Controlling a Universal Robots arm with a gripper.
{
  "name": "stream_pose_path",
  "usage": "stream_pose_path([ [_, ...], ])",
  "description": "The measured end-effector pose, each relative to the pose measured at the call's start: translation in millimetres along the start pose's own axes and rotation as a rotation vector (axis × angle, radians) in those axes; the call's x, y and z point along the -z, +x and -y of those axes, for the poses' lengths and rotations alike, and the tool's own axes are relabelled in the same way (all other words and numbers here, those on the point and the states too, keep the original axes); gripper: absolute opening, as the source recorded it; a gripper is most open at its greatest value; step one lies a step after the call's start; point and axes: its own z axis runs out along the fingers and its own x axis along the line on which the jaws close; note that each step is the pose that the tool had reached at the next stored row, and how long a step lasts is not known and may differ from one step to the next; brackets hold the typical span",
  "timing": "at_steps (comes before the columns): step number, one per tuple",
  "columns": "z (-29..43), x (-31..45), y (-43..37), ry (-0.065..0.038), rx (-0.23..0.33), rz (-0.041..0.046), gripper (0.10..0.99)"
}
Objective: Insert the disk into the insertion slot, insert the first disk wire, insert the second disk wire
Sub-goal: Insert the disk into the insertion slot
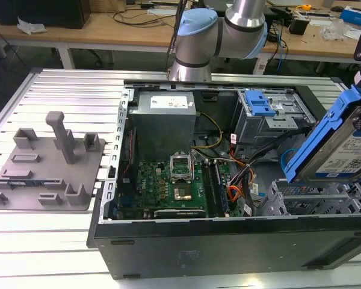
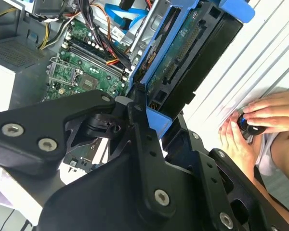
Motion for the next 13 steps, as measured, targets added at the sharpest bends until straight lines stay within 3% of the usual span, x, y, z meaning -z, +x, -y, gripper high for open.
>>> stream_pose_path([
  [2,0.2,-0.1,-0.1,0.006,0.001,0.0015,0.365],
  [13,0.1,-0.5,0.0,0.004,0.027,0.0023,0.365],
])
